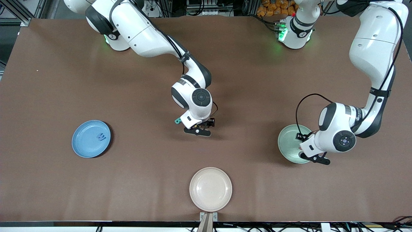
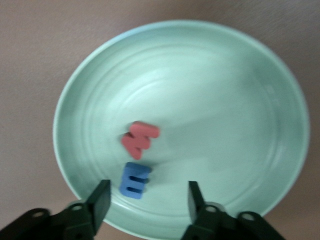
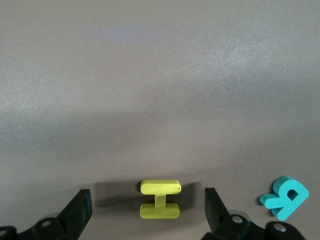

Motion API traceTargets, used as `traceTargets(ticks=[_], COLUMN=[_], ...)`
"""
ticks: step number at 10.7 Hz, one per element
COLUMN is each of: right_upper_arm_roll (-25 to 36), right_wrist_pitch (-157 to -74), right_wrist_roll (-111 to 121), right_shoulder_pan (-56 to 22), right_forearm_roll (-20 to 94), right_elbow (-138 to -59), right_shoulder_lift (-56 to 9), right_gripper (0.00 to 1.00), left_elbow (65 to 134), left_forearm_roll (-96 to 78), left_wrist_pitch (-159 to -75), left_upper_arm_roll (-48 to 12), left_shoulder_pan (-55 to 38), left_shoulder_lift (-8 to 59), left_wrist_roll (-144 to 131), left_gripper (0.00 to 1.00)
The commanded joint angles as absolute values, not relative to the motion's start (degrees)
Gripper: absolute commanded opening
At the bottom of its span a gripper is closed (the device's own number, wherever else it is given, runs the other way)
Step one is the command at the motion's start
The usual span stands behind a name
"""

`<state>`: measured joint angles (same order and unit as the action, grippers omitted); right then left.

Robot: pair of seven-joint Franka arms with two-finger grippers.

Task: Sort uppercase to blue plate, lowercase to green plate
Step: 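Drop the H on the blue plate while the left gripper returns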

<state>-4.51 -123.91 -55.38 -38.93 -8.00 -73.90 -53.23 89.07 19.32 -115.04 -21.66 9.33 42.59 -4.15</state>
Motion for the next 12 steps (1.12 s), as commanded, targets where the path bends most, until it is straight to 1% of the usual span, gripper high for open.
traceTargets(ticks=[1,4,9,12], right_upper_arm_roll=[-4.39,-4.39,-4.48,-4.66], right_wrist_pitch=[-124.01,-126.29,-126.47,-126.56], right_wrist_roll=[-55.98,-56.69,-56.60,-56.69], right_shoulder_pan=[-39.11,-37.97,-37.44,-37.44], right_forearm_roll=[-8.53,-7.65,-7.65,-7.38], right_elbow=[-72.25,-73.20,-74.44,-75.76], right_shoulder_lift=[-54.40,-53.88,-53.53,-52.82], right_gripper=[1.00,1.00,1.00,1.00], left_elbow=[89.82,89.83,89.82,90.09], left_forearm_roll=[20.13,19.69,19.86,20.21], left_wrist_pitch=[-114.44,-113.74,-113.03,-112.94], left_upper_arm_roll=[-21.80,-22.76,-23.03,-23.03], left_shoulder_pan=[5.55,2.82,-1.57,-1.93], left_shoulder_lift=[39.64,38.76,38.06,38.23], left_wrist_roll=[-10.17,-14.14,-15.64,-16.00], left_gripper=[1.00,1.00,1.00,1.00])
